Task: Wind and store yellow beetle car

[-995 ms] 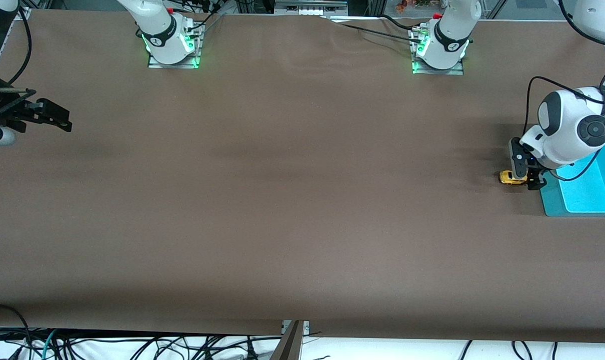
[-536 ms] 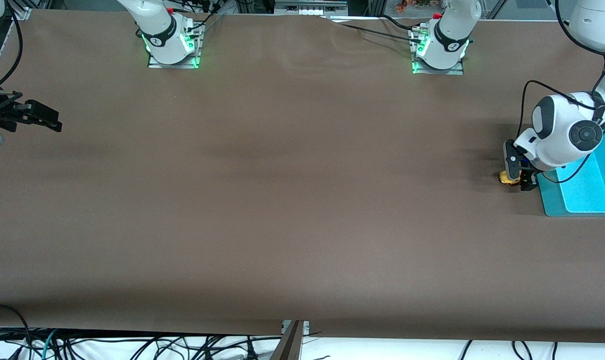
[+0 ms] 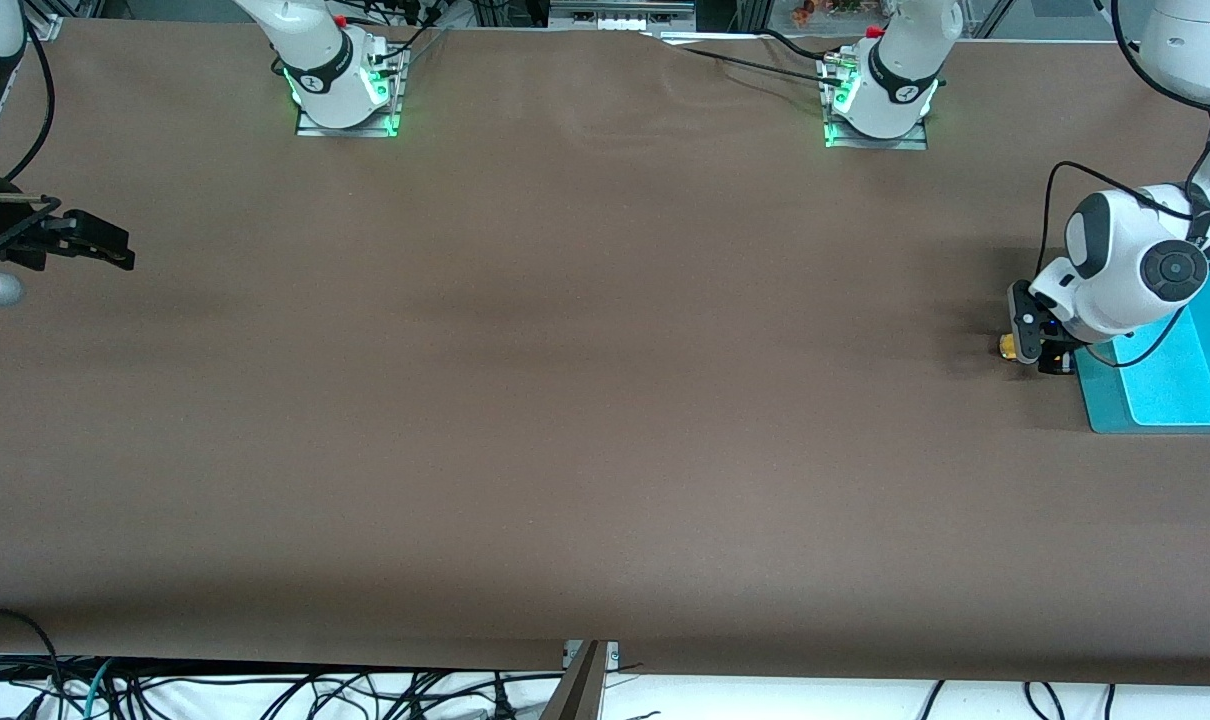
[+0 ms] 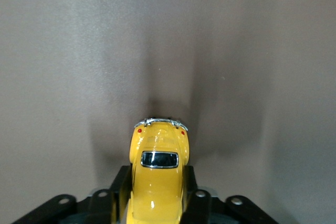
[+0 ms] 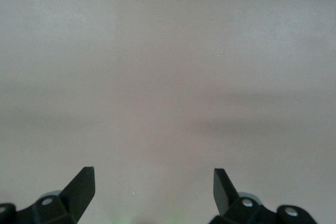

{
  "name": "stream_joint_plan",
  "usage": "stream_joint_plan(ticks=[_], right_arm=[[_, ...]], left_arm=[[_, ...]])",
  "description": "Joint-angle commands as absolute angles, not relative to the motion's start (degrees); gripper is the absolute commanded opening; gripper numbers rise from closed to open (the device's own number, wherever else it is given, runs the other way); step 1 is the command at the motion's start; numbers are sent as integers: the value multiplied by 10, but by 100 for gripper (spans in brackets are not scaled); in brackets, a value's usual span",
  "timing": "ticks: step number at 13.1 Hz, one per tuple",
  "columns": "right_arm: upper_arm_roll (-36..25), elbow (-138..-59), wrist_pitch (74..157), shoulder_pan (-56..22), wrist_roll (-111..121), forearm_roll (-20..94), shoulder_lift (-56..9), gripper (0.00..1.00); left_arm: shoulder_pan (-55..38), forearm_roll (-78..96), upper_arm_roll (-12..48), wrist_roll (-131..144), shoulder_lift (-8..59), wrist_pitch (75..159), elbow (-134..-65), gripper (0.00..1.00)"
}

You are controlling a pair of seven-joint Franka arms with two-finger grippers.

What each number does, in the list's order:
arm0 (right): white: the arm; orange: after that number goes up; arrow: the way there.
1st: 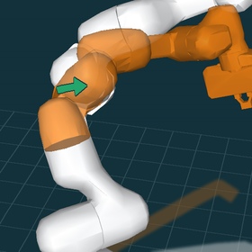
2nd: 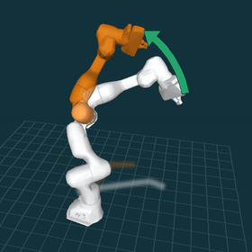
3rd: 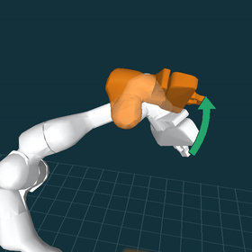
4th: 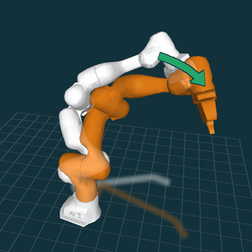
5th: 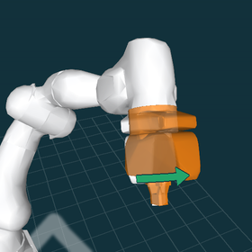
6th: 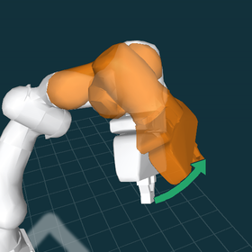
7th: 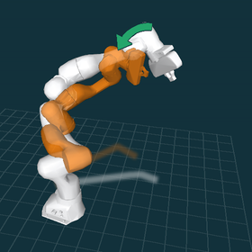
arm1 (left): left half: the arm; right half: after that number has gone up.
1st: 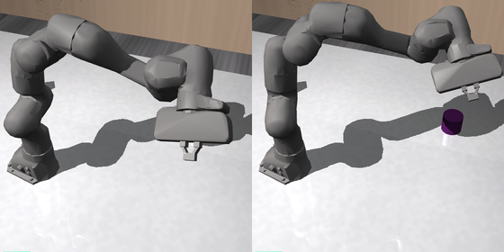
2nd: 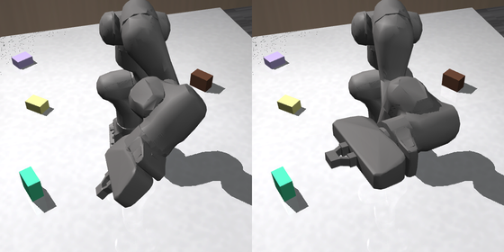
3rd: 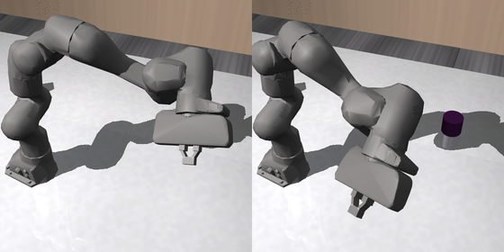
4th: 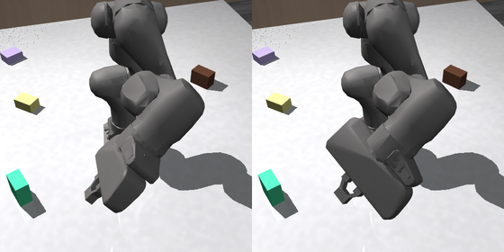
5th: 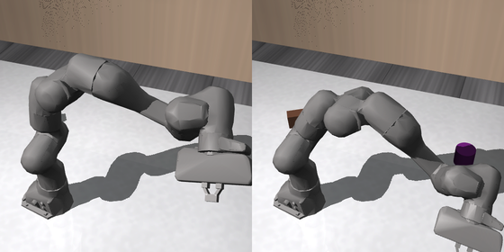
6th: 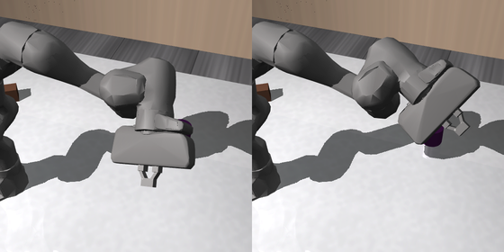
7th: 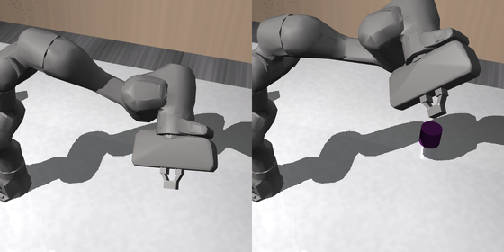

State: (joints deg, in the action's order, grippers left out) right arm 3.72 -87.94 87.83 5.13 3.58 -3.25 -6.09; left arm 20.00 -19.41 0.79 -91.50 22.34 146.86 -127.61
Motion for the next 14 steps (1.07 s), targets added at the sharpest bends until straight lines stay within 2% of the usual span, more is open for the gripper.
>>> stream_joint_plan(ticks=[1, 3, 6, 9, 14], right_arm=[[33, -870, 874, 47, 45, -32, -62, 100], [33, -867, 874, 47, 42, -31, -65, 100], [35, -866, 874, 47, 41, -31, -65, 100], [34, -866, 874, 47, 43, -33, -65, 100], [33, -865, 875, 50, 46, -33, -67, 100]], left_arm=[[207, -207, 14, -920, 209, 1459, -1275, 10], [207, -206, 14, -925, 181, 1423, -1270, 10], [207, -189, 25, -926, 116, 1264, -1229, 10], [215, -185, 20, -932, 105, 1116, -1133, 10], [264, -187, 20, -966, 120, 1071, -1074, 11]])
